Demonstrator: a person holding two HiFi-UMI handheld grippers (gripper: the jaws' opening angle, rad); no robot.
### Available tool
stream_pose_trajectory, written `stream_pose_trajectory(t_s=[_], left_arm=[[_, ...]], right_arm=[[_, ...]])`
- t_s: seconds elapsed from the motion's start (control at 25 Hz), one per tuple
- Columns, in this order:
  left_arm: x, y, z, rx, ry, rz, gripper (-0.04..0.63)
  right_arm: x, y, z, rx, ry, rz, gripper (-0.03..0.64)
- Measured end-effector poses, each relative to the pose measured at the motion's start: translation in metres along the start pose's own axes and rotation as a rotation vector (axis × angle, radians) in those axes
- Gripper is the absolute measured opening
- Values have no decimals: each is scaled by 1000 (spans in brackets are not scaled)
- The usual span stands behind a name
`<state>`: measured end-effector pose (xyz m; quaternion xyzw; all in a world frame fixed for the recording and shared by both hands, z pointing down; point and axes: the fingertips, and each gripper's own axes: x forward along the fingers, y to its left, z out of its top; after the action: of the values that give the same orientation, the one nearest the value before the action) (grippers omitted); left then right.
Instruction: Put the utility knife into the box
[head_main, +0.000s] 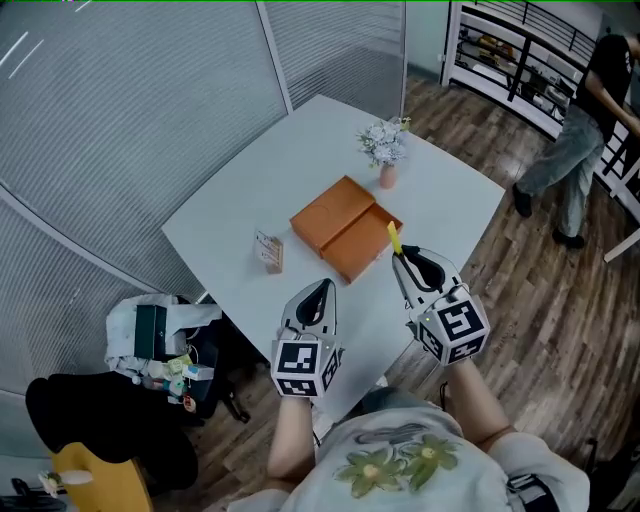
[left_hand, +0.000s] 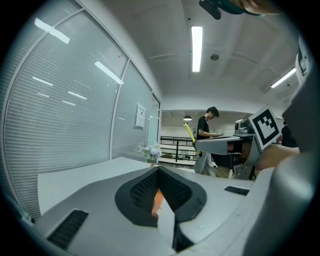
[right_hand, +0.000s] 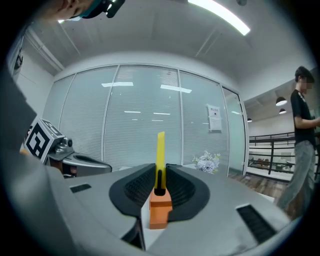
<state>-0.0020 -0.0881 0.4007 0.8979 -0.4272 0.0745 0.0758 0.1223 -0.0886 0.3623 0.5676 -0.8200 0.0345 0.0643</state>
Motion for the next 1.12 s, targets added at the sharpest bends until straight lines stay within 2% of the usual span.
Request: stream_pose_trajectory(t_s=[0.64, 1.12], left_arm=[[48, 45, -16, -44, 40, 78, 2], [63, 66, -38, -62, 89, 109, 2]], right_arm=[[82, -31, -22, -49, 74, 90, 72], [127, -37, -58, -82, 165, 158, 72]])
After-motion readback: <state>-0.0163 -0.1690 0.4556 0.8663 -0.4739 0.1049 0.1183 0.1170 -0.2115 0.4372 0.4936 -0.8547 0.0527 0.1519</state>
